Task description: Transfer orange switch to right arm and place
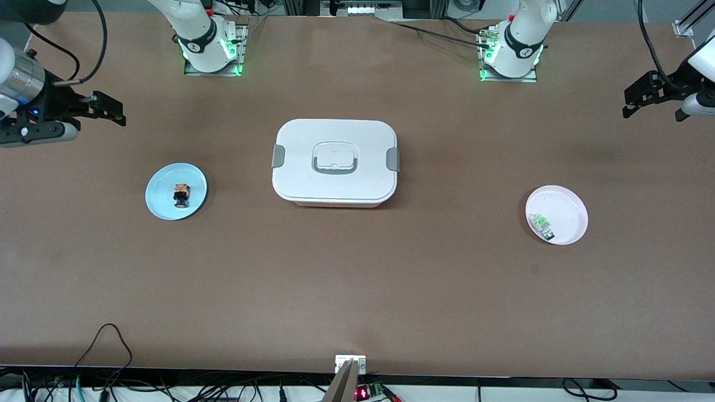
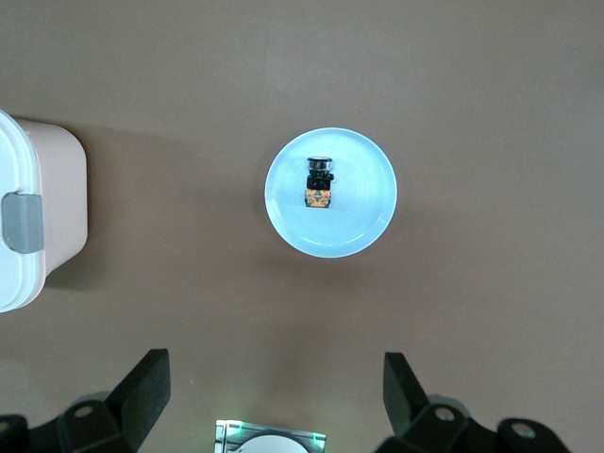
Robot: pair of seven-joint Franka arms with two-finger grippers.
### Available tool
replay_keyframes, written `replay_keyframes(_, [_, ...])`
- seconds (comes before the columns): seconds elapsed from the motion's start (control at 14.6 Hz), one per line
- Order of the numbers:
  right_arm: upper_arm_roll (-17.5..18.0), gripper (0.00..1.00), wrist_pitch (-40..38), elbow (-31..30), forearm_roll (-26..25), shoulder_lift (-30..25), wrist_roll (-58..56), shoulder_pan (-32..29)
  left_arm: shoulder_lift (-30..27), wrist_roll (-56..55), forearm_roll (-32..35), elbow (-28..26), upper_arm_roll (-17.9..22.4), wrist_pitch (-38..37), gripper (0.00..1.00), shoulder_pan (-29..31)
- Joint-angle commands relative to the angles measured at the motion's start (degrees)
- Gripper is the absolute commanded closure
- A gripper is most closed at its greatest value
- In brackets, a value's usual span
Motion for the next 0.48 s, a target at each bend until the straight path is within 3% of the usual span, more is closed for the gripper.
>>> replay_keyframes(0.0, [1.1, 0.0, -2.3, 4.7, -1.9, 1.5, 1.6, -1.4, -0.7, -0.1, -1.3, -0.2, 0.4, -0.6, 0.0, -0.1])
replay_keyframes(0.41, [1.3, 0.0, -2.2, 8.8, -2.0, 2.2, 2.4, -0.8, -0.6, -0.1, -1.3, -0.2, 0.4, -0.6, 0.0, -0.1])
